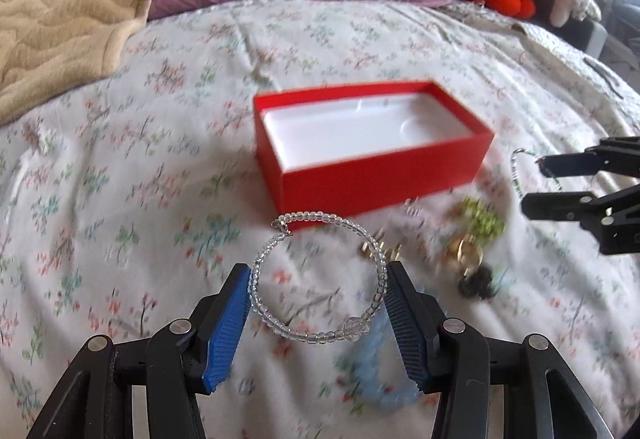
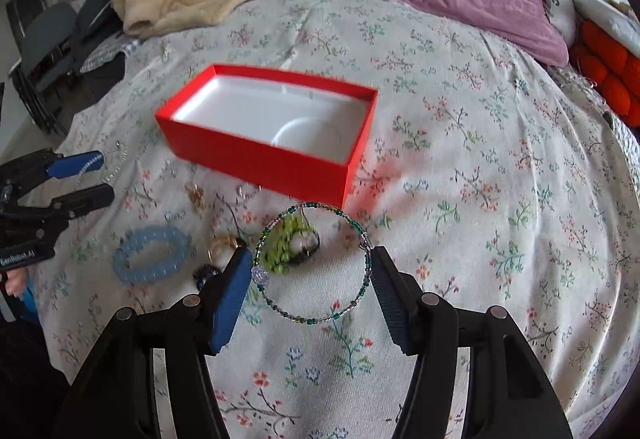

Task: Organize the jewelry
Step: 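Lower the clear bracelet into the red box with the left tool while the right tool places the green one, then grasp the light-blue bead bracelet with the left tool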

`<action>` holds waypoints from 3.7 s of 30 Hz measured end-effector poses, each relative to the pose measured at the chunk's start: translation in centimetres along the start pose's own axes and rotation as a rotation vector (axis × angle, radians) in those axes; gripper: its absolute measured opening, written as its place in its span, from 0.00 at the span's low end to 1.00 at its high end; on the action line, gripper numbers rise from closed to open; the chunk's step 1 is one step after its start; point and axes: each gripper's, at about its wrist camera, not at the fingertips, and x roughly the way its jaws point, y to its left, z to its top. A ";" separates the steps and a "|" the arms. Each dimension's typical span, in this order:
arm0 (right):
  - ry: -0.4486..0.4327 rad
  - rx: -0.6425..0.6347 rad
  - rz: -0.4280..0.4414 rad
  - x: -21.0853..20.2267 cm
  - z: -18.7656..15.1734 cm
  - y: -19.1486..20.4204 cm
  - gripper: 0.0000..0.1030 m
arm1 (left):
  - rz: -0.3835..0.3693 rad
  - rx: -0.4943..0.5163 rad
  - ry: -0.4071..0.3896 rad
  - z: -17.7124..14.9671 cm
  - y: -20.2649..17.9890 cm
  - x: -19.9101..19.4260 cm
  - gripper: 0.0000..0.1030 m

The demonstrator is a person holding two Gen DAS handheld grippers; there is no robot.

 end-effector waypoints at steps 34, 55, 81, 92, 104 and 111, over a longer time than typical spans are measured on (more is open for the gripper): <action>-0.033 -0.019 0.042 6.0 8.1 -2.3 0.62 | 0.000 0.027 0.019 7.7 -0.9 8.3 0.55; -0.051 -0.003 0.034 3.2 7.5 -2.9 0.67 | 0.040 0.072 0.023 7.1 -1.4 6.2 0.73; 0.231 0.163 -0.068 0.5 -0.1 -2.4 0.77 | 0.057 -0.241 0.328 0.6 0.1 2.4 0.85; 0.308 0.325 -0.056 0.9 -1.9 -4.3 0.77 | 0.001 -0.217 0.445 -1.8 -1.2 4.5 0.74; 0.327 0.329 -0.061 1.8 -1.5 -4.1 0.77 | 0.049 -0.010 0.470 -2.7 -6.0 5.7 0.64; 0.301 0.373 -0.061 2.1 -0.6 -4.5 0.77 | 0.084 -0.045 0.449 -2.3 -5.4 5.2 0.21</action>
